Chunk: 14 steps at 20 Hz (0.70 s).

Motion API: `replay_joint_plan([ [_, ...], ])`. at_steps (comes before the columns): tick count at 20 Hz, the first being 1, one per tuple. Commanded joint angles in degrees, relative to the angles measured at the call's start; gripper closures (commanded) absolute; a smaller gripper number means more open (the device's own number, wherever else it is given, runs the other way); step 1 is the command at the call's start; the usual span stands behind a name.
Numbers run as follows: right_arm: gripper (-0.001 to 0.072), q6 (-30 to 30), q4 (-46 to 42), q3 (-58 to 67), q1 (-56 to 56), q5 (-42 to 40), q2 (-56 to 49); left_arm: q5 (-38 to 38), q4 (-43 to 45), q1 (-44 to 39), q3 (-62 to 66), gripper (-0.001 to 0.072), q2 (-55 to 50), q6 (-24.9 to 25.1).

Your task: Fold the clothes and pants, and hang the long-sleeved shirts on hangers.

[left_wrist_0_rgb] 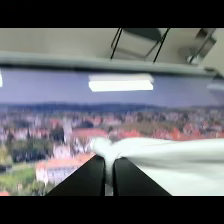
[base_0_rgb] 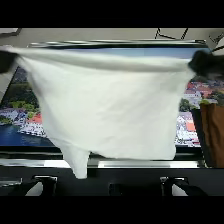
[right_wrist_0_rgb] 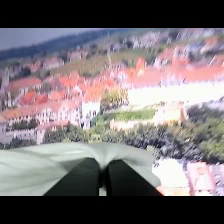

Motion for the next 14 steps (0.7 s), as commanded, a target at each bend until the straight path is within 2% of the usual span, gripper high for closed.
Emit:
replay_joint_plan([
  [1, 0.0671, 3.1, 14.5, -3.0, 0.0, 0.0, -17.7, 0.6, -1.9, -0.3, -10.2, 0.0684, -13.5, 0.0],
  [4, 0.0672, 3.3, 24.0, -3.0, 1.1, 0.4, -27.3, -2.7, -7.4, -0.4, -10.7, 0.0684, -24.7, 0.0],
  [7, 0.0669, 2.5, 23.2, -3.0, 2.6, 1.0, -30.8, -6.9, -10.4, -0.4, -10.7, 0.0684, -30.7, 0.0],
  [8, 0.0618, 1.4, 23.2, -3.0, 2.4, 0.7, -30.8, -7.8, -10.4, 0.0, -10.6, 0.0684, -31.1, 0.0],
  [9, 0.0460, -1.6, 23.1, -2.4, 1.6, 1.5, -30.4, -8.4, -10.2, 0.8, -10.3, 0.0658, -31.0, 0.1],
  [10, 0.0272, -4.9, 22.1, -1.3, 0.2, 3.8, -29.7, -10.3, -9.6, 2.3, -9.3, 0.0465, -30.8, 0.1],
  [11, 0.0195, -6.4, 18.8, 0.1, -1.8, 7.1, -28.6, -13.8, -8.0, 4.3, -7.6, 0.0200, -30.8, 0.0],
  [12, 0.0140, -6.4, 14.1, 0.8, -3.8, 10.3, -27.2, -18.6, -4.6, 6.9, -5.3, 0.0079, -30.8, -0.3],
  [13, 0.0093, -6.1, 8.7, 0.8, -6.4, 14.6, -25.4, -22.9, 0.4, 9.5, -3.4, 0.0079, -30.8, -2.7],
  [14, 0.0094, -4.9, 3.4, 0.8, -8.7, 18.3, -24.3, -26.9, 6.9, 12.1, -2.3, 0.0079, -30.7, -6.2],
])
